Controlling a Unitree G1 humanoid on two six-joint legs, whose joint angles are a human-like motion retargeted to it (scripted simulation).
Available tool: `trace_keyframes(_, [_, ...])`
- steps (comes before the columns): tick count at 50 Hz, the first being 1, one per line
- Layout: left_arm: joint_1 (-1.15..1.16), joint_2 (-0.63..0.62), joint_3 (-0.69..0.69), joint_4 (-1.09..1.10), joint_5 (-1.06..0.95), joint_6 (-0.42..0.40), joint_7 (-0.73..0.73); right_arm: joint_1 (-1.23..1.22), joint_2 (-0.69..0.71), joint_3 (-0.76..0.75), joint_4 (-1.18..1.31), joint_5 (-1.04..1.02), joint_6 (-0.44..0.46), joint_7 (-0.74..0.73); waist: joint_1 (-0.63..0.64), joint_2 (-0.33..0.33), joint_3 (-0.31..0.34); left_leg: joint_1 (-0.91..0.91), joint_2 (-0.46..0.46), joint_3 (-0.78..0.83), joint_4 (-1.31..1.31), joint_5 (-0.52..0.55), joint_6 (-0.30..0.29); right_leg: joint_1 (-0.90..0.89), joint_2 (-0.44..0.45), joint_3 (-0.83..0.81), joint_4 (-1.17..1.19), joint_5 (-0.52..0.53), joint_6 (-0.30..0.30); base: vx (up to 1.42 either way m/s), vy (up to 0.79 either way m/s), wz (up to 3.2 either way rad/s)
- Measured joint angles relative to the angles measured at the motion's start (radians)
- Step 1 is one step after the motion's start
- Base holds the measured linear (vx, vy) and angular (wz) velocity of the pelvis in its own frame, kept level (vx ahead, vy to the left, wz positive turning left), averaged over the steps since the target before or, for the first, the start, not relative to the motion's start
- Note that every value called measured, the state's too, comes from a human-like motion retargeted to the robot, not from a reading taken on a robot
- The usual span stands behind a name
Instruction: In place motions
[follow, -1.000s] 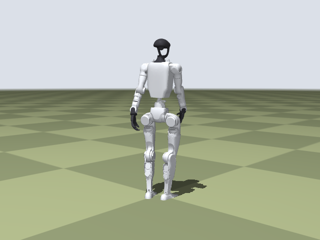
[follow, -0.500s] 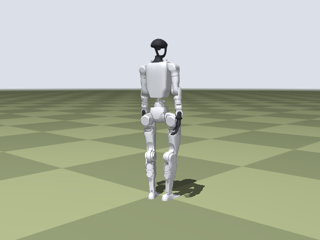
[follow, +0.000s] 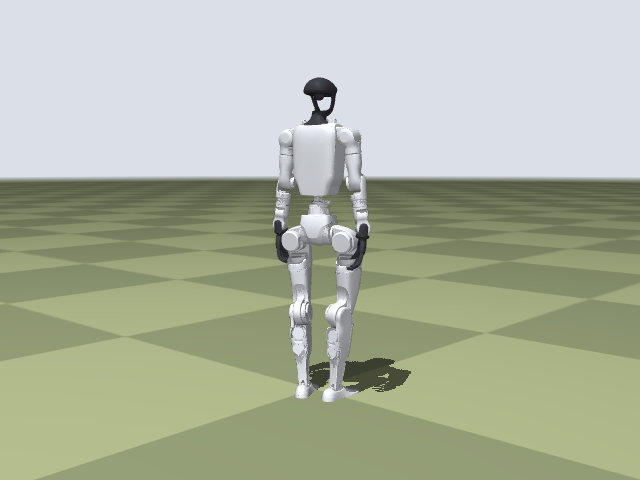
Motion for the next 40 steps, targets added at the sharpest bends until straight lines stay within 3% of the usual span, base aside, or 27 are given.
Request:
trace_keyframes(5, [0.137, 0.0, 0.075, 0.1, 0.017, 0.017, 0.008, -0.116, 0.045, 0.032, -0.112, -0.062, -0.029, 0.032, -0.008, 0.002, -0.001, 0.0, 0.002, 0.004, 0.005, -0.005, -0.002, -0.004, 0.002, 0.009, 0.001, 0.003, 0.0, 0.0, 0.0, 0.0])
trace_keyframes(16, [0.299, 0.011, 0.132, 0.121, 0.037, 0.043, -0.012, -0.18, 0.088, 0.054, -0.319, 0.04, -0.103, 0.113, -0.015, -0.01, 0.0, 0.001, 0.003, 0.003, 0.01, -0.008, -0.005, -0.007, 0.003, 0.021, 0.002, 0.005, -0.002, 0.0, 0.0, 0.0])
trace_keyframes(29, [0.002, -0.014, 0.037, 0.059, -0.045, 0.038, 0.021, 0.025, 0.011, -0.001, -0.11, -0.071, -0.06, 0.003, -0.017, -0.02, 0.001, 0.009, 0.005, 0.009, -0.001, -0.005, -0.004, -0.004, 0.002, 0.01, 0.002, 0.006, -0.001, 0.0, 0.0, 0.0])
trace_keyframes(33, [-0.102, -0.02, -0.024, -0.032, -0.072, 0.036, 0.012, 0.099, -0.03, -0.072, 0.016, -0.039, -0.01, -0.051, -0.02, -0.018, 0.001, 0.009, 0.007, 0.012, -0.007, -0.003, -0.004, -0.005, 0.003, 0.007, 0.003, 0.004, 0.0, 0.0, 0.0, 0.0])
trace_keyframes(40, [-0.233, -0.023, -0.101, -0.19, -0.093, 0.017, -0.003, 0.208, -0.102, -0.148, 0.106, 0.066, 0.072, -0.022, -0.022, -0.019, 0.002, 0.008, 0.008, 0.017, -0.009, 0.0, -0.004, -0.004, 0.002, 0.0, 0.001, 0.002, 0.0, 0.0, 0.0, 0.0])
